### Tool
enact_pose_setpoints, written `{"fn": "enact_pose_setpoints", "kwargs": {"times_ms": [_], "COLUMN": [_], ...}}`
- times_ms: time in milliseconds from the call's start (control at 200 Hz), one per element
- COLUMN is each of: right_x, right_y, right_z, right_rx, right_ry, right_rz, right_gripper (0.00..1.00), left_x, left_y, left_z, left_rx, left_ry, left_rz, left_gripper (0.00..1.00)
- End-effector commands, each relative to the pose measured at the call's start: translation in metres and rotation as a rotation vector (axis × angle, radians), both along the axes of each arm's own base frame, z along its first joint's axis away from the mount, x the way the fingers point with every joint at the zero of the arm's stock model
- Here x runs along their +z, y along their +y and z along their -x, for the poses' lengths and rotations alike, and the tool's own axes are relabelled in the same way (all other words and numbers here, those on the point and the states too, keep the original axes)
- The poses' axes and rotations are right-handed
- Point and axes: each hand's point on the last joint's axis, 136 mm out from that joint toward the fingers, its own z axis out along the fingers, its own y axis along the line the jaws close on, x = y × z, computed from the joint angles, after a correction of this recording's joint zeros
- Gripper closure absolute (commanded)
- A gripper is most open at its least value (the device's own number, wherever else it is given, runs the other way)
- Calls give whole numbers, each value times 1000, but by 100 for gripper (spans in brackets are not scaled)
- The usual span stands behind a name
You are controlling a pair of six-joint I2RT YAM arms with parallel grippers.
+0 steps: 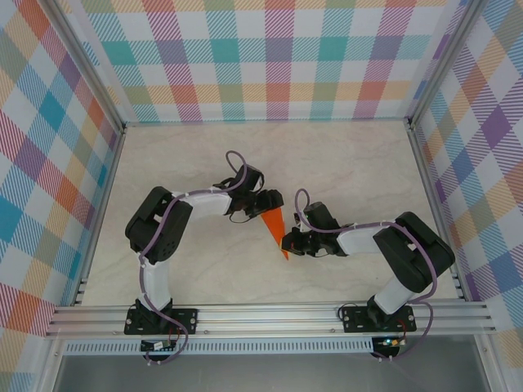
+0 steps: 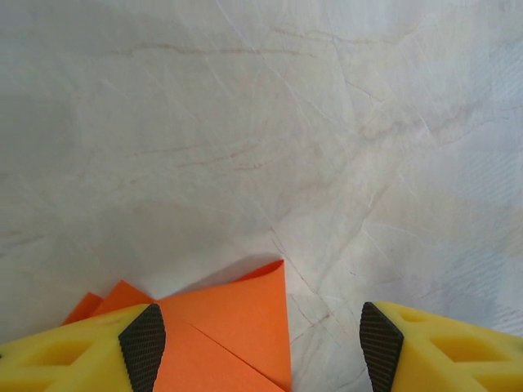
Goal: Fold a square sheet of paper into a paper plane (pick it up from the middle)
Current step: Fold the wing for the fifth time at the center of the table.
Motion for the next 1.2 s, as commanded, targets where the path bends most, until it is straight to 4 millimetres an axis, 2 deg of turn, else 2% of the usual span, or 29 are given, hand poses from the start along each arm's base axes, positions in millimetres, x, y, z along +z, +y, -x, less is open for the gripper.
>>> {"fn": "enact_pose_setpoints", "kwargs": {"times_ms": [0, 170, 320, 430, 545, 705, 835, 1020, 1195], "right_x": [-54, -53, -48, -45, -43, -43, -43, -42, -38], "right_y": [-44, -42, -37, -34, -33, -33, -32, -30, -30], "right_z": [42, 41, 38, 34, 32, 31, 30, 28, 30], "right_rx": [-10, -4, 3, 7, 6, 3, 0, 2, 6], "right_ry": [176, 172, 164, 154, 149, 143, 137, 127, 118], "right_rz": [232, 226, 208, 198, 195, 195, 190, 180, 168], "right_gripper": [99, 99, 99, 98, 98, 98, 98, 98, 97], "left_x": [-17, 5, 40, 62, 71, 53, 24, 4, -18], "left_y": [50, 53, 50, 40, 15, -18, -30, -53, -39], "left_z": [-31, -45, -48, -34, -2, 44, 66, 80, 76], "left_rx": [109, 89, 83, 64, -2, -95, -105, -147, -89], "left_ry": [-36, -63, -111, -130, -120, -77, -25, 12, 17], "left_rz": [-140, -155, -122, -47, 15, -4, -20, 44, -36], "left_gripper": [32, 32, 31, 33, 41, 54, 60, 61, 61]}}
